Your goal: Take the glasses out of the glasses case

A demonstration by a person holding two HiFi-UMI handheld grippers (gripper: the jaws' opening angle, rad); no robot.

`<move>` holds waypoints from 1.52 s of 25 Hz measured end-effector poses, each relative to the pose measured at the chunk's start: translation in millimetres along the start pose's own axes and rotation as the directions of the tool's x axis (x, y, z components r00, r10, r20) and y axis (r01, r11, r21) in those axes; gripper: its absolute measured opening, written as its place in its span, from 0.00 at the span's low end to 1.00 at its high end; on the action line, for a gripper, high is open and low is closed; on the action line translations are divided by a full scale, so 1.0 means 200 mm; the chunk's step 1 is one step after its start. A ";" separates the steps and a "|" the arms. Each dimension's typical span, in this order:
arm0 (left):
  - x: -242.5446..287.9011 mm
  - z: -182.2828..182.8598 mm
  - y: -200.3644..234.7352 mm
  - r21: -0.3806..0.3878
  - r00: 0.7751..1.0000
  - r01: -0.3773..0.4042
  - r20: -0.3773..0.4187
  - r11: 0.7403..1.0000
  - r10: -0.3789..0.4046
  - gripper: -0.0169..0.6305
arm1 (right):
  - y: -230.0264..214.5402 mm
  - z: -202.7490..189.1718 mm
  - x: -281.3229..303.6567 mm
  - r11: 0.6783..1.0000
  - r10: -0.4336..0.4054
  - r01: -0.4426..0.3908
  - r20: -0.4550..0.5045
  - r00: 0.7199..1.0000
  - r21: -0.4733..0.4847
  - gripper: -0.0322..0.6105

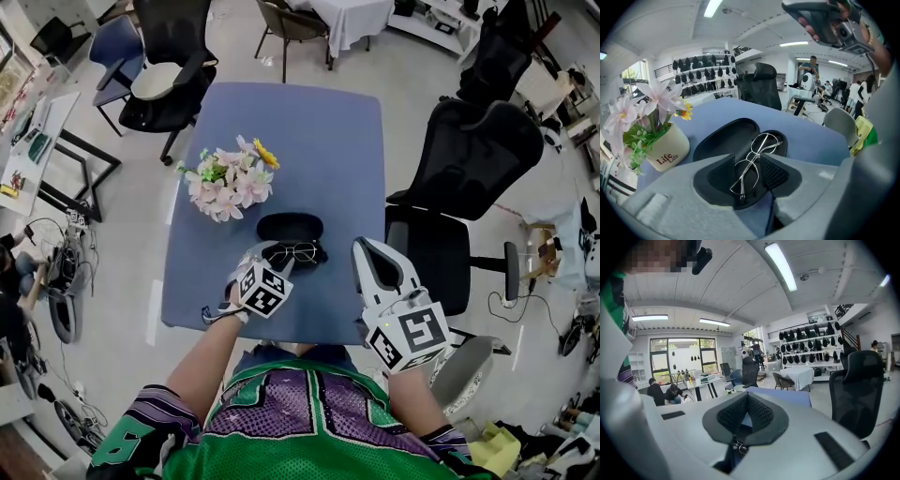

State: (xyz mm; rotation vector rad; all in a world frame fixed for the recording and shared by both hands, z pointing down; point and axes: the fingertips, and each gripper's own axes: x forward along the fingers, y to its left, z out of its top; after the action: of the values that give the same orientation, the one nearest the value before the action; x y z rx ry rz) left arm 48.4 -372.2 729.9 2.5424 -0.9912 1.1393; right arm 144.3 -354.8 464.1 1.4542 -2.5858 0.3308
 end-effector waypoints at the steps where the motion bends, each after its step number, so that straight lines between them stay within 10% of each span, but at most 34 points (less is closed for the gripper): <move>1: 0.00 0.00 0.00 0.007 1.000 -0.003 -0.009 1.000 0.003 0.30 | 0.00 0.00 0.00 1.000 0.001 -0.001 0.001 1.000 -0.001 0.05; 38: 0.03 -0.10 -0.04 0.085 0.977 -0.001 -0.213 0.996 0.019 0.07 | 0.04 0.05 -0.04 1.000 0.008 -0.008 0.026 1.000 0.004 0.05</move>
State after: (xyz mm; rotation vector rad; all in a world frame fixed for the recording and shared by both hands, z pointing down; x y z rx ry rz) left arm 44.0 -361.7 749.0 2.4132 -0.9222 1.4501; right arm 142.2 -346.0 452.3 1.4593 -2.6132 0.3210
